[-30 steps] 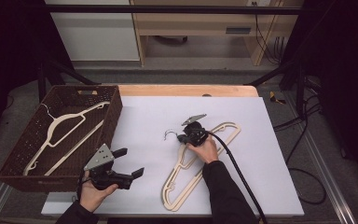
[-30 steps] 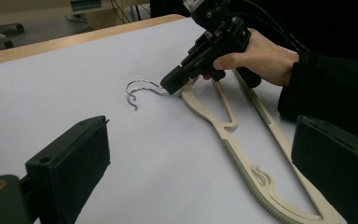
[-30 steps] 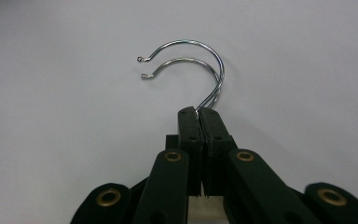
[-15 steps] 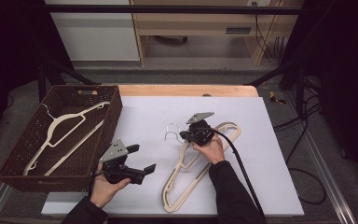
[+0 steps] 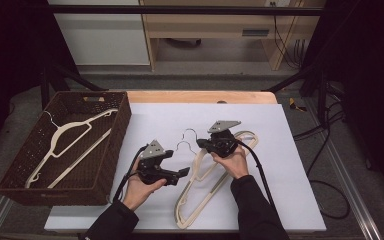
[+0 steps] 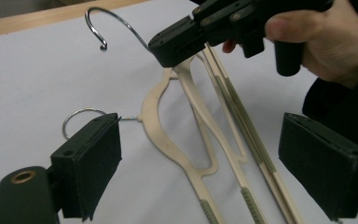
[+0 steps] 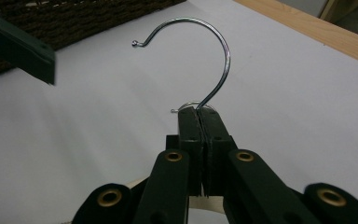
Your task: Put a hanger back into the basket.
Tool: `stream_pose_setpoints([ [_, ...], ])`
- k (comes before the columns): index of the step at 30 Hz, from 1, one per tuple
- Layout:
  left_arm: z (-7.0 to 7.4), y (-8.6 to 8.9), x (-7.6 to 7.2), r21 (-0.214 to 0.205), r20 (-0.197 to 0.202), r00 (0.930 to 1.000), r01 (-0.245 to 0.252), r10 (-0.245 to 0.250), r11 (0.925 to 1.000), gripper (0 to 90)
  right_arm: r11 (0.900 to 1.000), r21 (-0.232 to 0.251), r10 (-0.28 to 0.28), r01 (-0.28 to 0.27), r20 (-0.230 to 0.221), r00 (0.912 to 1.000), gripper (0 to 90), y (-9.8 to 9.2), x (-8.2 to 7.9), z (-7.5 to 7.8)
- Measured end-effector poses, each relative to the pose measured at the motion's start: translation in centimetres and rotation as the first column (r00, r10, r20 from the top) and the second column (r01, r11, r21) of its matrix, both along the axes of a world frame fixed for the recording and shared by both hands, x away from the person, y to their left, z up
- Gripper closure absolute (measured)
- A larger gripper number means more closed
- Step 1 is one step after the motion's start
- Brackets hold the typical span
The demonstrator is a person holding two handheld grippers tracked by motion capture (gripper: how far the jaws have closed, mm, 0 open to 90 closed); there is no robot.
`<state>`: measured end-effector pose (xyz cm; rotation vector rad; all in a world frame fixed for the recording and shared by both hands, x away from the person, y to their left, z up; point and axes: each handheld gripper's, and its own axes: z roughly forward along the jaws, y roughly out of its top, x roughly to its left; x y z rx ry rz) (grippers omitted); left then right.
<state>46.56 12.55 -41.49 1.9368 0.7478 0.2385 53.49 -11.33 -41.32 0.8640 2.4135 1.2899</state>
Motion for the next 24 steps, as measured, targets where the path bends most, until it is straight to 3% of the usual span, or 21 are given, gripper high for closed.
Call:
stream_pose_setpoints([
  [10,-2.1,-3.4,2.1,0.049,-0.075,0.9966,0.036,-0.033,0.9981,32.0,0.9999,0.011,0.005,-0.005,0.016,0.9999,89.3,-0.5,-0.5,0.5],
  [16,-2.7,-4.4,2.9,0.048,-0.119,0.9922,0.045,-0.039,0.9979,44.2,0.9999,0.013,0.007,-0.007,0.015,0.9999,89.2,-0.5,-0.6,0.5],
  [24,-2.6,-5.4,3.0,0.023,-0.152,0.9870,0.055,-0.051,0.9982,65.0,0.9999,0.012,0.006,-0.006,0.022,0.9997,89.2,-0.6,-0.7,0.7],
])
